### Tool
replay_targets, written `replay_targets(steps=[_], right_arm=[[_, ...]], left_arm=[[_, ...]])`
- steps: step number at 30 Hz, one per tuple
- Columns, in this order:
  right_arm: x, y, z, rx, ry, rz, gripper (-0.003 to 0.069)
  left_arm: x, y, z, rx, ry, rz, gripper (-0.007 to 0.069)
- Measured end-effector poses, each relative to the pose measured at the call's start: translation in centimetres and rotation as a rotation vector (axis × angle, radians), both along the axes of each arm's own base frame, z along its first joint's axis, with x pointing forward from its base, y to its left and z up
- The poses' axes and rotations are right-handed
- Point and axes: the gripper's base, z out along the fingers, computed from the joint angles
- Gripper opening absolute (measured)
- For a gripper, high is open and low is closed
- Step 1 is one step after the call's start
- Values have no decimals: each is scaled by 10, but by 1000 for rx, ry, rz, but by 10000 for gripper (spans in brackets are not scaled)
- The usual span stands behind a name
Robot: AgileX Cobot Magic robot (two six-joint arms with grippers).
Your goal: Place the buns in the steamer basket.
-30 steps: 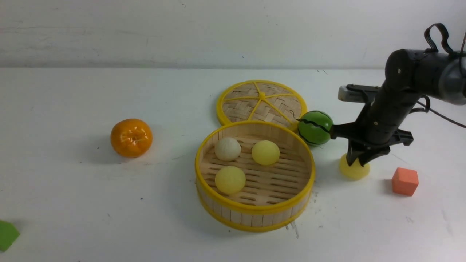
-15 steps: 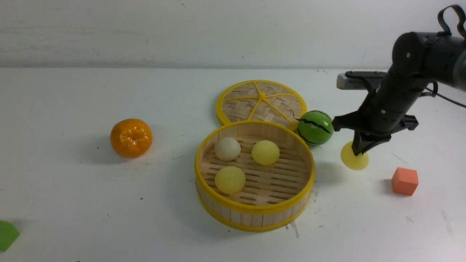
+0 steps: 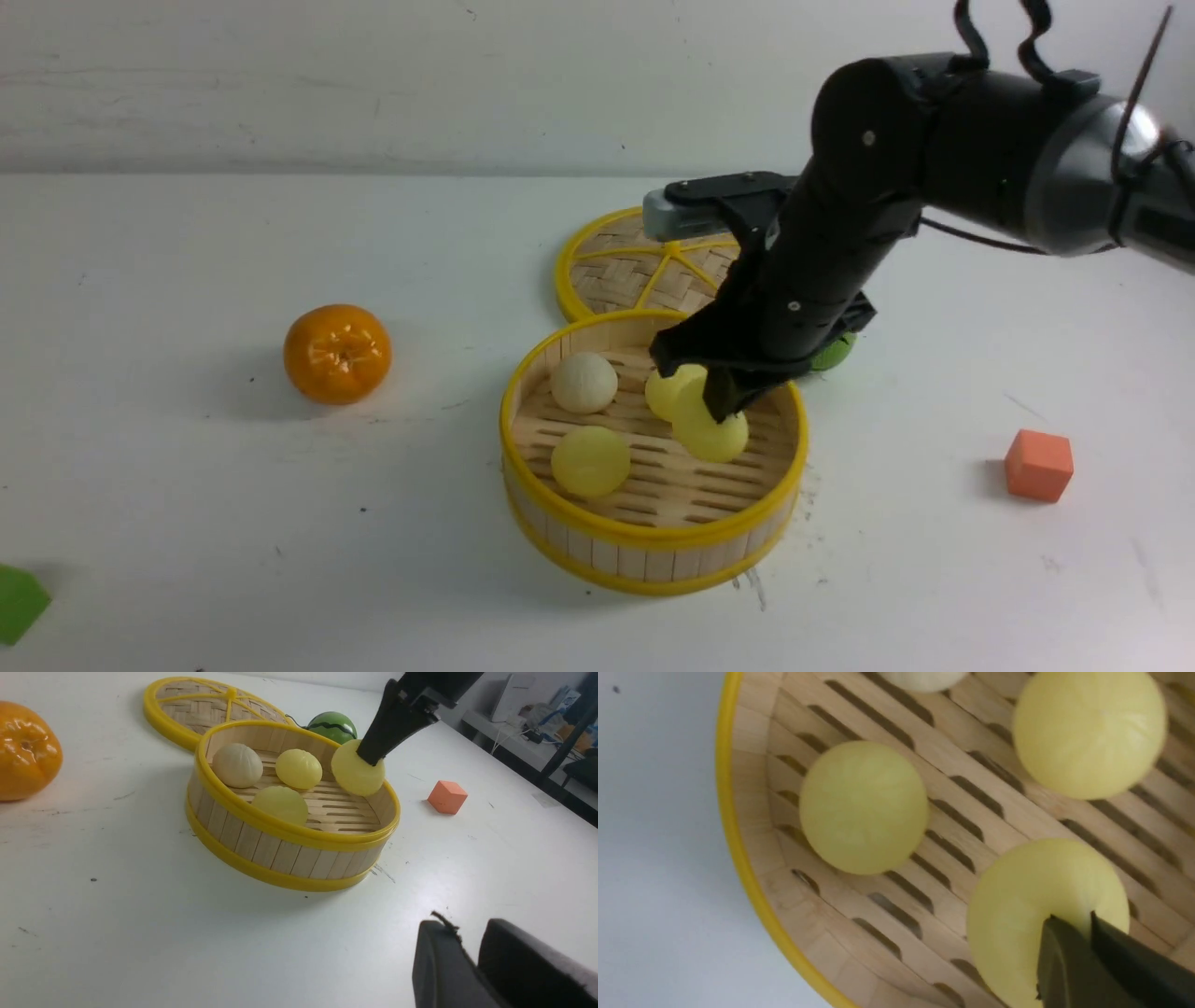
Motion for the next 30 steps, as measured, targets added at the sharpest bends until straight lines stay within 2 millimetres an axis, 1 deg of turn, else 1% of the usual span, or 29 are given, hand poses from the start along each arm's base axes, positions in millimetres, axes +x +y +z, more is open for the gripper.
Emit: replay_targets(steps=[1,3,5,7,8,10,11,12,13,14,15,16,18,19,20,21,22,23,24,25,26,27,29,30], right_arm=[[0,2,-1,0,-4,0,9],[5,8,-15,-11,-10,-10,31],[8,10,-26,-19,0,-13,65],[9,11,-30,-24,10,-16,92],[10,11,-35,-27,25,-29,159],[9,11,-36,-23,38,-50,256],[9,11,-36,-21,39,-53,256],[8,11,-33,-15,54,-81,352],[6,10,-31,-13,67,-101,394],[6,10,-29,-11,63,-101,405],[0,7,-18,-5,87,-136,484],[-5,5,-8,-1,93,-149,515],[-18,-1,17,-5,93,-152,544],[-19,-1,17,-13,98,-150,544],[-38,-7,45,-45,67,-136,533],[-39,-7,45,-54,68,-134,533],[-56,-9,66,-79,14,-117,497],[-68,-11,78,-84,-18,-108,464],[-83,-10,85,-97,-44,-89,426],[-92,-12,93,-95,-65,-81,391],[-98,-12,96,-98,-74,-76,374],[-118,-13,104,-96,-92,-49,309],[-142,-18,113,-83,-108,-23,213],[-151,-20,114,-81,-108,-12,176]], left_arm=[[0,0,0,0,0,0,127],[0,0,0,0,0,0,127],[0,0,0,0,0,0,128],[0,0,0,0,0,0,128],[0,0,0,0,0,0,129],[0,0,0,0,0,0,132],[0,0,0,0,0,0,132],[0,0,0,0,0,0,134],[0,0,0,0,0,0,135],[0,0,0,0,0,0,136],[0,0,0,0,0,0,139],[0,0,0,0,0,0,141],[0,0,0,0,0,0,143],[0,0,0,0,0,0,143],[0,0,0,0,0,0,144],[0,0,0,0,0,0,145],[0,0,0,0,0,0,144],[0,0,0,0,0,0,146],[0,0,0,0,0,0,146],[0,0,0,0,0,0,147],[0,0,0,0,0,0,147],[0,0,0,0,0,0,147],[0,0,0,0,0,0,147],[0,0,0,0,0,0,149]])
